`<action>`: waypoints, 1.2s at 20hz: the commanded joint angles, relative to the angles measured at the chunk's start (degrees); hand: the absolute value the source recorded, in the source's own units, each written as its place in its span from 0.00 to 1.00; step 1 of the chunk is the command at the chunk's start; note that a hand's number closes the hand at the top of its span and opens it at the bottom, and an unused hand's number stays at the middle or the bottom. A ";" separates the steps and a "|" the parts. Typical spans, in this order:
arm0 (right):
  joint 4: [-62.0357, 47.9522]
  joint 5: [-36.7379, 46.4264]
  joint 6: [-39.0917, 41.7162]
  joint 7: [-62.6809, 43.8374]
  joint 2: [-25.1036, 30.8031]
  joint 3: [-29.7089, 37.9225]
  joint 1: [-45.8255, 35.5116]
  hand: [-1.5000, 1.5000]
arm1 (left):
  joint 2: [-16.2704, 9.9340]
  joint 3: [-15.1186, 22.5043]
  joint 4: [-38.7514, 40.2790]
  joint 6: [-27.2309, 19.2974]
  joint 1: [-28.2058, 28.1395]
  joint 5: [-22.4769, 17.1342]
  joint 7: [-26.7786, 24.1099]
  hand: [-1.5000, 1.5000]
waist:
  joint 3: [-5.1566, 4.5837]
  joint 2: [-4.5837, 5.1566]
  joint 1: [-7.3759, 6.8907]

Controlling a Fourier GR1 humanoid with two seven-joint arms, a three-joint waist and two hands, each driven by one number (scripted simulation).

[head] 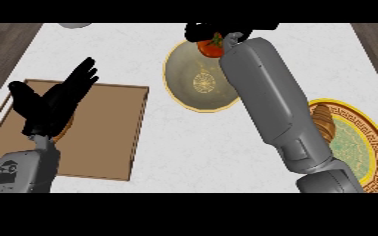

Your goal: Pick the tomato from the plate and place it in the bowl

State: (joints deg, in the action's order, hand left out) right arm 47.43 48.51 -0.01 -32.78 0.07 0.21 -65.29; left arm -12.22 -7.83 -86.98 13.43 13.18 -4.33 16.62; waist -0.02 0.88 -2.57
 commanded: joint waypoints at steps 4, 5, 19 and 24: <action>-14.49 -9.97 -9.31 5.80 -0.06 8.19 -2.48 1.00 | 1.14 1.52 2.84 0.63 2.09 0.62 -1.64 0.50 | 0.00 1.24 -2.64; -16.48 -10.53 -8.31 5.02 -0.06 9.94 -5.41 1.00 | 1.47 1.52 1.64 -0.22 2.34 0.67 -0.60 0.50 | 0.01 0.72 -1.93; -27.59 -16.52 -27.87 26.52 1.04 15.61 -6.70 0.00 | 1.72 1.91 3.21 -0.87 5.20 1.37 0.46 0.50 | 0.03 1.27 -2.22; -29.59 -16.07 -34.20 28.79 2.58 16.74 -6.28 0.00 | -0.42 -0.06 2.97 0.15 4.83 0.09 1.64 0.50 | 0.03 0.45 -0.81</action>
State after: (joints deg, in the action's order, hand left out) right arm 19.43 32.46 -30.21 -6.53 1.56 15.86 -71.89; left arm -11.63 -7.09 -84.23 13.38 17.66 -3.92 17.03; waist 0.00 1.69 -4.31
